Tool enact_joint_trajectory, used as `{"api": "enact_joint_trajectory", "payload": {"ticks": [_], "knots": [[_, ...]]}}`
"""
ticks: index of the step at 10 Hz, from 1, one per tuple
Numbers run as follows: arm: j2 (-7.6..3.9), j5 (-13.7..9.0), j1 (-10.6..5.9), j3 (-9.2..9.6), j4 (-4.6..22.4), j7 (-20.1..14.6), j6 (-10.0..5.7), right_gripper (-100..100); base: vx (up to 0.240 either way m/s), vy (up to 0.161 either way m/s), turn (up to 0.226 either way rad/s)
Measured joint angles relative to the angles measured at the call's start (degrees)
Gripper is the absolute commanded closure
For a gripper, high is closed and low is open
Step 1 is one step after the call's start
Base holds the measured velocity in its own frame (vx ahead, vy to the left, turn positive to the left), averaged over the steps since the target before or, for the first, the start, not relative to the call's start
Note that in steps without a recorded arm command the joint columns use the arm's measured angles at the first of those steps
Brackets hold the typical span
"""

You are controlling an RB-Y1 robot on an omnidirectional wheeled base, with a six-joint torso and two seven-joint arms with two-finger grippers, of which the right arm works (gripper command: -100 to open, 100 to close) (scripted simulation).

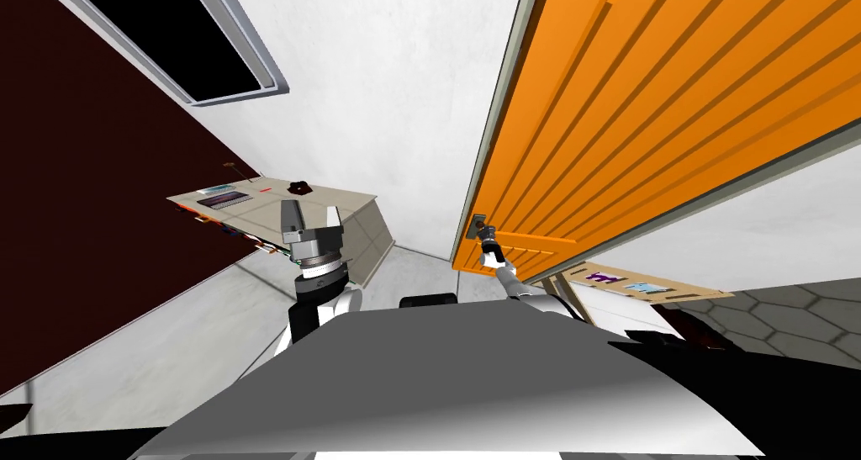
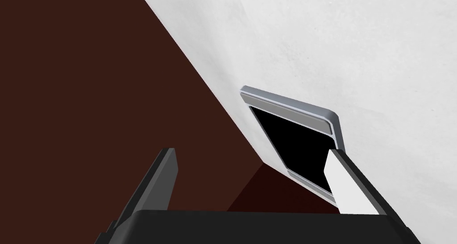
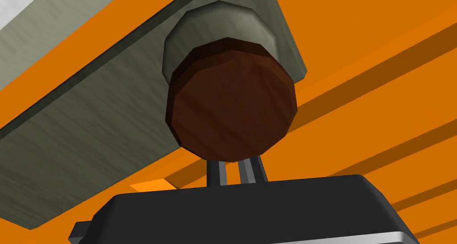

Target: Pull the door open

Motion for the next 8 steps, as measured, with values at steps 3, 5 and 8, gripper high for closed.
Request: {"api": "enact_joint_trajectory", "payload": {"ticks": [3,5,8], "knots": [[0.30,-2.75,0.66,-0.03,-1.19,-3.60,0.75,100,-0.050,-0.021,0.071],[0.01,-4.32,0.63,0.29,-0.94,-6.07,0.87,100,-0.058,-0.034,0.123],[0.22,-7.30,0.82,0.17,-1.55,-9.82,1.38,-100,-0.089,-0.038,0.017]]}}
